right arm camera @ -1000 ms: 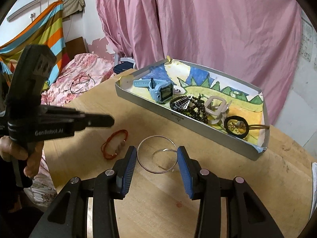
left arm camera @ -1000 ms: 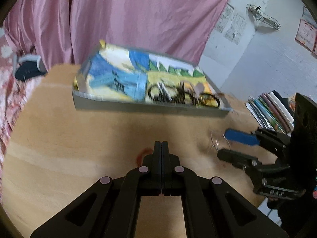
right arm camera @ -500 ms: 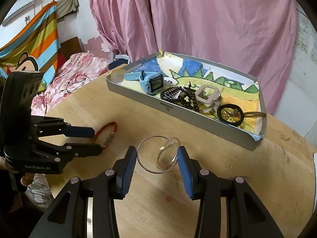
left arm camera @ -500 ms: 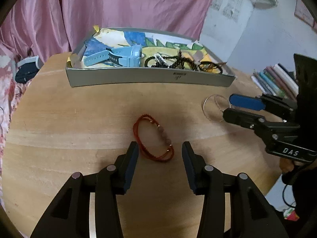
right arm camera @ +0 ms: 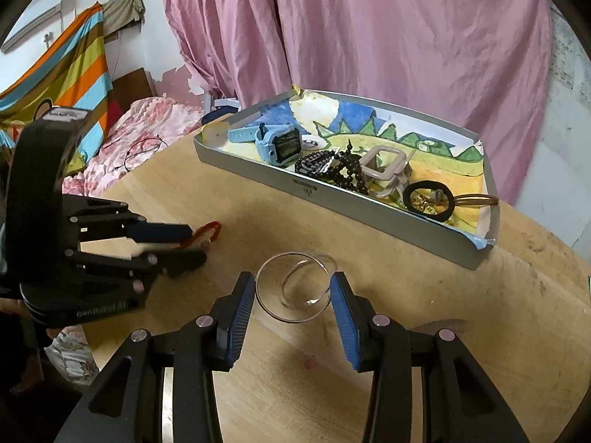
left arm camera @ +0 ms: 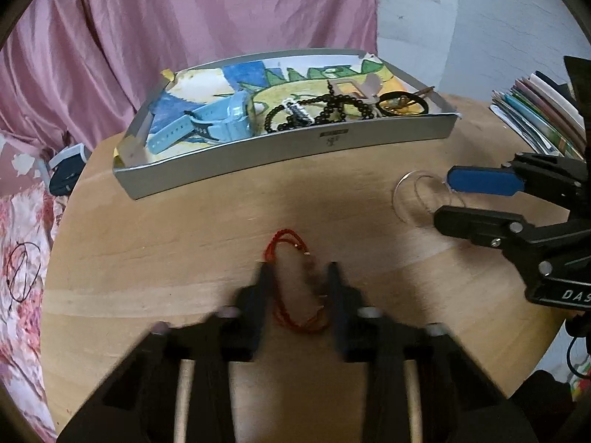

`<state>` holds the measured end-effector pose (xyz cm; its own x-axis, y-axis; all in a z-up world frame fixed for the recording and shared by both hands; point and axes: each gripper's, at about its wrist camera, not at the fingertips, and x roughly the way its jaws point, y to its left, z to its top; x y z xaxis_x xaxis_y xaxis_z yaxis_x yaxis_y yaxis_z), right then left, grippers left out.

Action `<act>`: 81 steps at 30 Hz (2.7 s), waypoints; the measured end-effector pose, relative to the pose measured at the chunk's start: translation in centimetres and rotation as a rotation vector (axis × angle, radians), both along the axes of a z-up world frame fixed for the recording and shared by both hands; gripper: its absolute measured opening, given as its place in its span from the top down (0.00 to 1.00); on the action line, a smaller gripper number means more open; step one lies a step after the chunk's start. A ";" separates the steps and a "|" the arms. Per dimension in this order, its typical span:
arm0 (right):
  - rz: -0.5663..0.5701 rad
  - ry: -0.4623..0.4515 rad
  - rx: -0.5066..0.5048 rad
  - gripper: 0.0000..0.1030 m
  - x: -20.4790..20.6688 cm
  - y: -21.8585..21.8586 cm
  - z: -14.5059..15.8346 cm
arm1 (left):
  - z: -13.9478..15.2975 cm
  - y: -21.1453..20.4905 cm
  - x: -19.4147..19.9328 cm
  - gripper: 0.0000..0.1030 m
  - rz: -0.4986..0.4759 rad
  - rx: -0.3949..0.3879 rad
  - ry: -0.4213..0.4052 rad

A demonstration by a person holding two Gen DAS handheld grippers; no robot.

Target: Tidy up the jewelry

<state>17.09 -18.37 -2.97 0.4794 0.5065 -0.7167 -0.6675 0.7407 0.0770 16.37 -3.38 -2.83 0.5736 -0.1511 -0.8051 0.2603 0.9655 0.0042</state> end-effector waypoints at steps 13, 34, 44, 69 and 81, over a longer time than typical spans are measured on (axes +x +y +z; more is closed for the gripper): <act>-0.006 -0.023 0.019 0.61 0.6 -0.5 1.0 | 2.1 1.5 0.9 0.95 0.015 -0.174 -0.025; -0.139 -0.188 0.054 0.61 8.7 -1.0 7.2 | 7.6 2.3 10.2 0.95 0.049 -0.363 -0.209; -0.253 -0.078 0.017 0.61 12.3 -2.6 3.5 | 5.1 0.9 13.5 0.95 0.051 -0.352 -0.120; -0.390 -0.193 0.182 0.00 3.8 -8.6 4.8 | 7.9 1.7 4.9 0.08 0.105 -0.346 -0.274; -0.401 -0.363 0.294 0.00 -7.2 -7.6 4.8 | 8.2 3.5 -7.5 0.02 0.203 -0.190 -0.490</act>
<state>9.89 -25.94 1.85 0.8606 0.3880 -0.3300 -0.3634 0.9217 0.1359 8.92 0.17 5.33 0.9062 -0.1155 -0.4069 0.0810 0.9916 -0.1010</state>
